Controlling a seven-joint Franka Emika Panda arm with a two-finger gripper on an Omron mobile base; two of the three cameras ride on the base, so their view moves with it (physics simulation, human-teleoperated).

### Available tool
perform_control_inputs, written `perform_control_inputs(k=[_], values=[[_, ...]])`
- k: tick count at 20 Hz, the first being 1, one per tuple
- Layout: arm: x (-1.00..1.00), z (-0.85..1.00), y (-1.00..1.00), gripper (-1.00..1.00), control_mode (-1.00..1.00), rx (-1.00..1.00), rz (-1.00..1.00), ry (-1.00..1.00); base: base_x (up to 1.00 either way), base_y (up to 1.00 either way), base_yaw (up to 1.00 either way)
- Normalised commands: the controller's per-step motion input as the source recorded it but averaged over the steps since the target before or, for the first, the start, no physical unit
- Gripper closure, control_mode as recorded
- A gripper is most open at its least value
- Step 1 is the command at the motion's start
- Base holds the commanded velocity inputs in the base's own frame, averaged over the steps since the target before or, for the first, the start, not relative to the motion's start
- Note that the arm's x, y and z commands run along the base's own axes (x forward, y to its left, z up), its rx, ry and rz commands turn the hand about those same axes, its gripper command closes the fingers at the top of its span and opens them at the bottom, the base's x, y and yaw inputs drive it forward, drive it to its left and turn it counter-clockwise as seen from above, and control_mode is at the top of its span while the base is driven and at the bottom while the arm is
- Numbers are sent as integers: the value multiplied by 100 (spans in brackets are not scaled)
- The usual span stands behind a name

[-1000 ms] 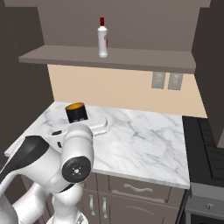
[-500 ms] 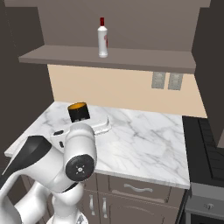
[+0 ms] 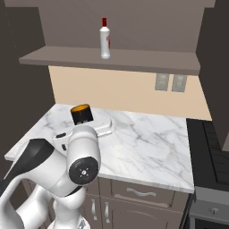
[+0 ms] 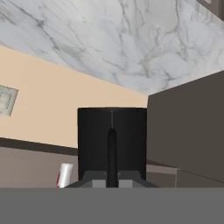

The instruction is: Open the cabinet directly in front. Then move the liquor and the mug to the dining counter with the candle on it.

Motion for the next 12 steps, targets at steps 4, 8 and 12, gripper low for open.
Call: perform_control_inputs(k=[4,8,12], values=[[0,0,0,100,100,0,0,0,0,0,0],[0,0,0,100,100,0,0,0,-11,1,0],[0,0,0,100,100,0,0,0,-37,8,0]])
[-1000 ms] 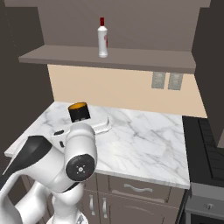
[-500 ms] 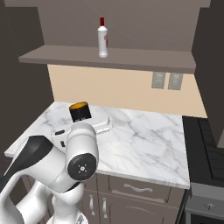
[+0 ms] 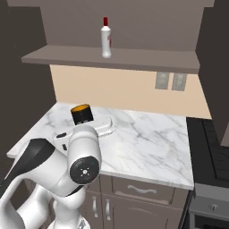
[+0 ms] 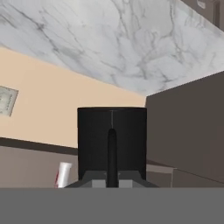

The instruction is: Open the cabinet directly in front. Then move the liquor and the mug to the dining counter with the candle on it.

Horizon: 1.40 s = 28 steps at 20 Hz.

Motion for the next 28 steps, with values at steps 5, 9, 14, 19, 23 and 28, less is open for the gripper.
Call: perform_control_inputs(k=[5,9,14,19,23,28], values=[[0,0,0,100,100,0,0,0,-42,6,0],[0,0,0,100,100,0,0,0,-39,3,0],[0,0,0,100,100,0,0,0,-41,2,-2],[0,0,0,100,100,0,0,0,-46,0,-13],[0,0,0,100,100,0,0,0,-43,3,-23],[0,0,0,100,100,0,0,0,-38,8,-31]])
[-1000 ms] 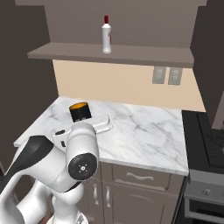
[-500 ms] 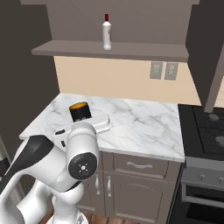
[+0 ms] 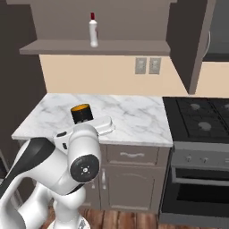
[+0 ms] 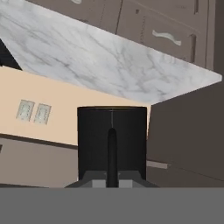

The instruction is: Open the cabinet directly in front. Then move the liquor and the mug to the dining counter with the candle on it.

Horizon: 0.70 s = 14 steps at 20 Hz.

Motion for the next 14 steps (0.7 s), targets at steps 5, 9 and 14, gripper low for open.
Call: perform_control_inputs(k=[5,9,14], values=[[0,0,0,100,100,0,0,0,-37,5,-34],[0,0,0,100,100,0,0,0,-31,5,-35],[0,0,0,100,100,0,0,0,-33,1,-35]])
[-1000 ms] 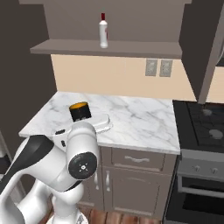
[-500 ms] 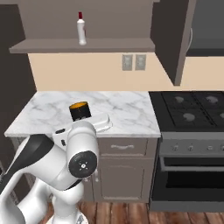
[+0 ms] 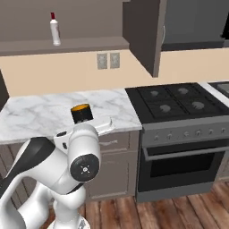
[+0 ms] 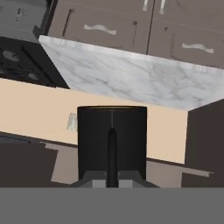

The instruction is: Open the cabinet directly in front. Then move the liquor and the mug to the dining counter with the candle on it.

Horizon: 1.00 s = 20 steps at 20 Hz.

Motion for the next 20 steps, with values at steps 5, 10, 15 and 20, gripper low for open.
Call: perform_control_inputs(k=[5,10,15,20], values=[[0,0,0,100,100,0,0,0,-34,0,-36],[0,0,0,100,100,0,0,0,-34,0,-36],[0,0,0,100,100,0,0,0,-32,0,-36],[0,0,0,100,100,0,0,0,-28,0,-35]])
